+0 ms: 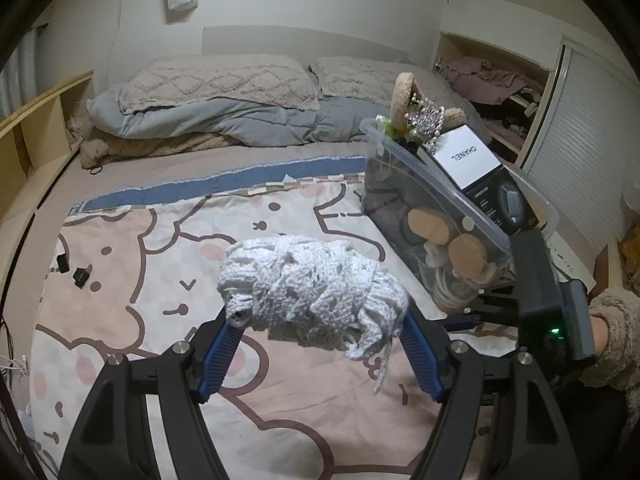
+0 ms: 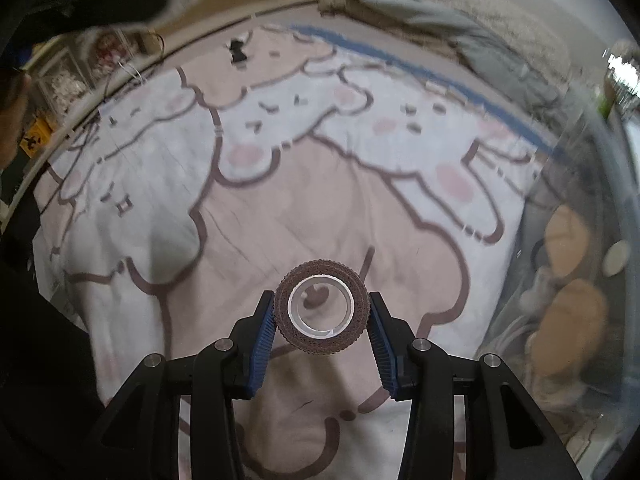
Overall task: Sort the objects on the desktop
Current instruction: 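Carry the tape roll and the knitted bundle toward the clear plastic box, then lower the tape roll into the clear box and open the right gripper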
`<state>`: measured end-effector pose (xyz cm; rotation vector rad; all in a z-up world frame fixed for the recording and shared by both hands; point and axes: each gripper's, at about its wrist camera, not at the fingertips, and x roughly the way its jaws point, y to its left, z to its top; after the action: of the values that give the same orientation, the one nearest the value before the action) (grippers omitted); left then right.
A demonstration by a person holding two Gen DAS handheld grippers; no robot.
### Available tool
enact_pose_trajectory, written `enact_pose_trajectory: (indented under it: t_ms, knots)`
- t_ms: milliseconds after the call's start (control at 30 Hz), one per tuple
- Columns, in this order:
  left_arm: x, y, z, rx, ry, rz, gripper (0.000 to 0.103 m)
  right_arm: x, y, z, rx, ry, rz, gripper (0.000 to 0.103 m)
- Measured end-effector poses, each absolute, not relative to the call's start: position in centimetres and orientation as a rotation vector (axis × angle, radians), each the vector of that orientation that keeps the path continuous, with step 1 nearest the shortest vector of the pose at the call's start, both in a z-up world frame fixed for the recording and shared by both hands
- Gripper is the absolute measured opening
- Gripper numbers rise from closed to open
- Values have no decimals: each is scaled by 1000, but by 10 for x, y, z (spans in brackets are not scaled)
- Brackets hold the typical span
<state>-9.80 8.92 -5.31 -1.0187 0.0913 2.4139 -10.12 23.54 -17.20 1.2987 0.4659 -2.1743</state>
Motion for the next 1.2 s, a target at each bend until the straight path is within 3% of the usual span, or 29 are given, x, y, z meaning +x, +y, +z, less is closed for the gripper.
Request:
enact_pose_trajectory:
  t_ms: [567,1200]
  knots:
    - [-72,70,-20,-921,56,2492,75,-73,224,-88,982,439,-2424,45]
    - [-75,94,38,-734,-19,2446,75,-67,283,34,703,163,-2731,45]
